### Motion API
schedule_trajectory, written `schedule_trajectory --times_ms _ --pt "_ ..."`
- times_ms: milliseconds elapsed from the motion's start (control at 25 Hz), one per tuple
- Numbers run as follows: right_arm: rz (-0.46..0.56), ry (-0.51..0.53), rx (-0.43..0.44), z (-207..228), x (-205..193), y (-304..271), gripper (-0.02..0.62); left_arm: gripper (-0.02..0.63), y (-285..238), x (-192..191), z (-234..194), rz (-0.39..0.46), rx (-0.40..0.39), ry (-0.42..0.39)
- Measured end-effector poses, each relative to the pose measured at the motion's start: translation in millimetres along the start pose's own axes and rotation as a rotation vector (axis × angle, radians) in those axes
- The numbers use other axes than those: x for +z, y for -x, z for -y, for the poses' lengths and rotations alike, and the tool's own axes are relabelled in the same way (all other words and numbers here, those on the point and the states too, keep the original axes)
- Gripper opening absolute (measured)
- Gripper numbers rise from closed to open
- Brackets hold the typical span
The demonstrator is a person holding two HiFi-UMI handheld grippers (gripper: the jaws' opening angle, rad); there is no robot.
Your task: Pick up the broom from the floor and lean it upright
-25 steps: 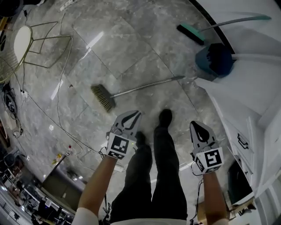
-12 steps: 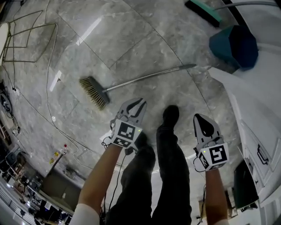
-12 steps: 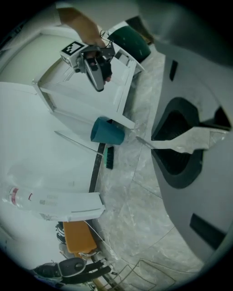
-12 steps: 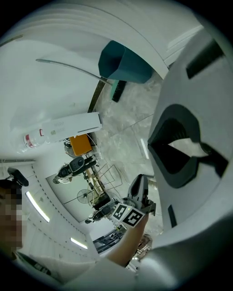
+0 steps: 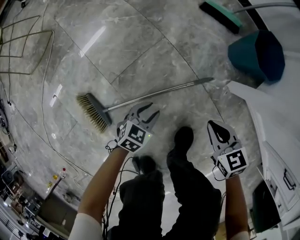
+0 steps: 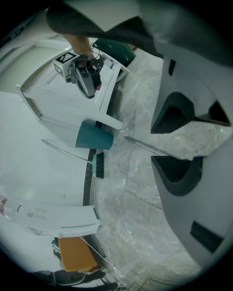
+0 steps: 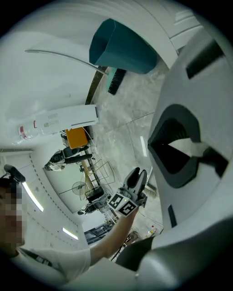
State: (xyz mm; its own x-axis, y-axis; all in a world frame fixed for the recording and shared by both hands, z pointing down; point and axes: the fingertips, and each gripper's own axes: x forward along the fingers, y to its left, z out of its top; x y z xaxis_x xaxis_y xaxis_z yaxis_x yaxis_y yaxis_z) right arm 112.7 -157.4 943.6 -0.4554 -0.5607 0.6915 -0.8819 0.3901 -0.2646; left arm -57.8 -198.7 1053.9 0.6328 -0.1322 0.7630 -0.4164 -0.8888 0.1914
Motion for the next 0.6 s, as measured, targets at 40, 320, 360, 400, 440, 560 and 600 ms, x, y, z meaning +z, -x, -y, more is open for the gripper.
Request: schedule_trajectory --times_ms 40,320,360,400,440,560,600 --pt "-0.011 0.011 0.012 1.6 -5.0 -7.3 0.002 0.135 -8.7 -5.2 -3.4 -0.005 -0.005 -0.012" --pt "-0.021 0.105 0.071 15.1 -30.4 -46.0 0.002 0.149 -84.7 -62.7 -30.9 -0.071 -0.046 -0.100" --pt "-0.021 0.107 0.070 18.1 -35.6 -49.5 0.002 0.158 -93.9 -71.7 -33.3 -0.090 -0.052 -0.118" --pt "-0.021 0.109 0.066 21.6 -40.6 -52.2 0.002 0.166 -102.1 -79.7 -34.6 -0.107 -0.057 -0.136" --pt "-0.021 0.112 0.061 25.3 -45.1 -54.4 0.002 0.169 -109.3 -86.6 -35.0 -0.121 -0.062 -0.154" --pt "-0.015 0.126 0.042 34.1 -52.6 -58.7 0.002 0.169 -127.1 -105.9 -37.4 -0.171 -0.067 -0.231" --pt "-0.011 0.135 0.037 35.2 -52.1 -59.7 0.002 0.169 -132.3 -112.8 -39.8 -0.191 -0.065 -0.266"
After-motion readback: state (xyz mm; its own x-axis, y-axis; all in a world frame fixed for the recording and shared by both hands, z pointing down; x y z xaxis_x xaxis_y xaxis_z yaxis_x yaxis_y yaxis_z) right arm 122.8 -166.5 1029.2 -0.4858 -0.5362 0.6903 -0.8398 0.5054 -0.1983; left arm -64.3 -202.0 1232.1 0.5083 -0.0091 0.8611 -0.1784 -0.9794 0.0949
